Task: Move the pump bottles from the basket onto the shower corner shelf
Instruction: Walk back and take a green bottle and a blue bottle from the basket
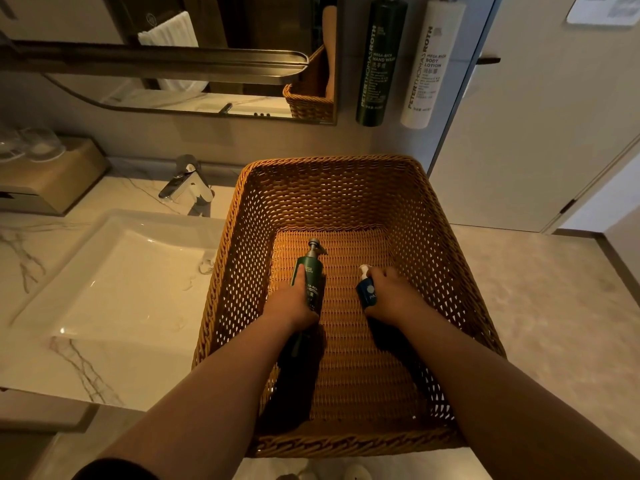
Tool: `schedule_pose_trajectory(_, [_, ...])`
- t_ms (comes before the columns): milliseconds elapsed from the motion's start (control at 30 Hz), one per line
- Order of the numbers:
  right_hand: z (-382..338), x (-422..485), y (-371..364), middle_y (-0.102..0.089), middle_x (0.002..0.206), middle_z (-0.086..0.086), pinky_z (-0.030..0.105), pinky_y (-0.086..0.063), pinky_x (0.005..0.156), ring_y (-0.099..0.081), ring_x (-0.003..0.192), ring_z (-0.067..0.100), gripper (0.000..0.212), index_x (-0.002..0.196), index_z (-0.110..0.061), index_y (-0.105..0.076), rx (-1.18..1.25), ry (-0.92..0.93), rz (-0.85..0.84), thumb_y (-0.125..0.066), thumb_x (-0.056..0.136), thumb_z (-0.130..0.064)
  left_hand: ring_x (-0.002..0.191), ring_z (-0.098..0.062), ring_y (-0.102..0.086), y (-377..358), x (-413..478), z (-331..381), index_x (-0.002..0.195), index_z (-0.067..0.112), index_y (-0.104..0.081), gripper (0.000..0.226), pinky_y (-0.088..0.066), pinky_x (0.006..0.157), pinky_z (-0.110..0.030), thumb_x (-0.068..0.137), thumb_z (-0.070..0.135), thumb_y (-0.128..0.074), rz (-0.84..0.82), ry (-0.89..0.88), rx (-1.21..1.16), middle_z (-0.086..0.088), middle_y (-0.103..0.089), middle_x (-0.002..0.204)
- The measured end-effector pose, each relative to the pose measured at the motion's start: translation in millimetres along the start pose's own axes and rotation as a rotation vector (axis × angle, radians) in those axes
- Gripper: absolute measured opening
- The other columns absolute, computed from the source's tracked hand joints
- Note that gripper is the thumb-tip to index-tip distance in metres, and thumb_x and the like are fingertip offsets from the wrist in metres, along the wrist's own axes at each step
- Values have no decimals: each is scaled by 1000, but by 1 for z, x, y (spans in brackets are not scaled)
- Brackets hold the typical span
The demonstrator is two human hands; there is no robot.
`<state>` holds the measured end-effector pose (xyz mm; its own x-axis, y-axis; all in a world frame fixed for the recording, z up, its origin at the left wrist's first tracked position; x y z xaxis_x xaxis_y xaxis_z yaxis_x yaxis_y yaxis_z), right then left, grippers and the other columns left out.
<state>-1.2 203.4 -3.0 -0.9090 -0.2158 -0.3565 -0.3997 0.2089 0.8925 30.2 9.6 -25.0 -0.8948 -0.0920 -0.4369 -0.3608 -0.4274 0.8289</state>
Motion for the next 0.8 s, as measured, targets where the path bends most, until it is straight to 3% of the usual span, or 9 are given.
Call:
schedule_pose_trajectory(200, [0, -4, -5, -26, 146, 18, 40, -46, 96, -43, 127, 33, 97, 147, -22, -10, 62, -82, -61, -75, 76, -30, 114, -32, -51, -8, -4, 0, 146, 30, 20, 113, -45, 96, -45, 79, 37, -72, -27, 11, -34, -22, -40, 132])
schedule_pose_trajectory(367, [-1, -3, -6, -29, 146, 19, 43, -46, 99, -40, 129, 35, 98, 148, -22, -5, 109, -118, -70, -73, 78, -27, 114, -32, -52, -8, -4, 1, 144, 32, 22, 117, -45, 96, -44, 77, 35, -74, -39, 26, -54, -22, -41, 132])
schedule_pose_trajectory(800, [-8, -4, 2, -35, 139, 18, 35, -49, 85, -48, 121, 33, 86, 142, -24, -17, 158, -74, -15, -73, 77, -21, 112, -33, -54, 2, -9, 3, 144, 24, 25, 121, -46, 96, -47, 76, 21, -75, -19, 52, -185, -22, -46, 131])
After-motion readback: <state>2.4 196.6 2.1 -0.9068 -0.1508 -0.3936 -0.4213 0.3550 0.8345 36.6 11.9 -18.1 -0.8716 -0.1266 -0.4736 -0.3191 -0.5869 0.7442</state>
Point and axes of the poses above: each hand's wrist, its own x-axis towards the middle knuckle, its own y-axis out of the back of the hand, z = x × y, the point moved 1 cm from there along x, towards the middle knuckle
